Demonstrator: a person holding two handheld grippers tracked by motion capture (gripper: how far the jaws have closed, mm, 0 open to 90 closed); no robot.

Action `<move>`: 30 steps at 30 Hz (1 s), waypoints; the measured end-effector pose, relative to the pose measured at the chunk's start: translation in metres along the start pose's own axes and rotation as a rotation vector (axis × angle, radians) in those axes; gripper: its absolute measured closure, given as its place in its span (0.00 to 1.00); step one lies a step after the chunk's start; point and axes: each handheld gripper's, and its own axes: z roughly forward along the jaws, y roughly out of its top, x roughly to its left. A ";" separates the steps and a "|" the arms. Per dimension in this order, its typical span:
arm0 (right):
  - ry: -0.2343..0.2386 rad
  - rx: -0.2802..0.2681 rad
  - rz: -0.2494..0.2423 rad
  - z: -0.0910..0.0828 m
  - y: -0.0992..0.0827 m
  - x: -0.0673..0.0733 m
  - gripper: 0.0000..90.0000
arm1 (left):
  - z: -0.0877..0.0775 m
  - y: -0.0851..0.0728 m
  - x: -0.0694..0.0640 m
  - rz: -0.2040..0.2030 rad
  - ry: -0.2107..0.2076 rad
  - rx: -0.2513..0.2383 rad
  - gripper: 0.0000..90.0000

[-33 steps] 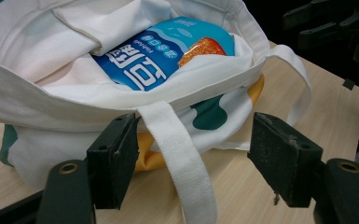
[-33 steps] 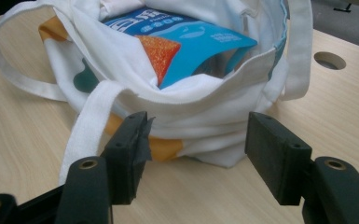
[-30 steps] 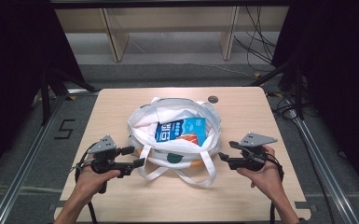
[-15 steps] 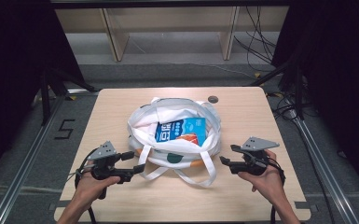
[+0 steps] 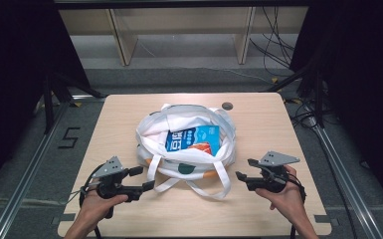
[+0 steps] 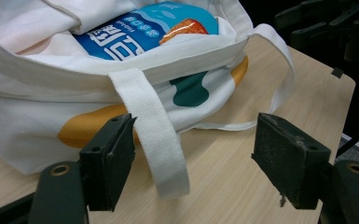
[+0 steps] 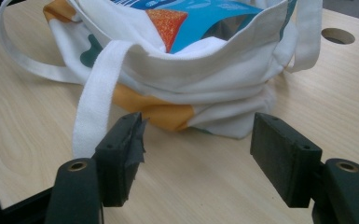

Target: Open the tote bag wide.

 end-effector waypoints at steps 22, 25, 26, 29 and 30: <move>0.006 -0.020 0.011 -0.009 -0.030 0.011 0.38 | 0.003 -0.036 -0.017 0.055 -0.007 0.041 0.27; 0.017 -0.009 0.015 -0.008 -0.034 0.015 0.36 | 0.004 -0.042 -0.018 0.030 -0.014 0.041 0.26; 0.007 -0.005 0.014 -0.009 -0.035 0.016 0.36 | 0.004 -0.043 -0.018 0.032 -0.014 0.039 0.25; 0.008 0.012 0.014 -0.009 -0.040 0.019 0.35 | 0.003 -0.046 -0.017 0.046 -0.015 0.044 0.23; 0.012 0.004 0.003 -0.009 -0.041 0.020 0.35 | 0.002 -0.047 -0.018 0.039 -0.009 0.047 0.23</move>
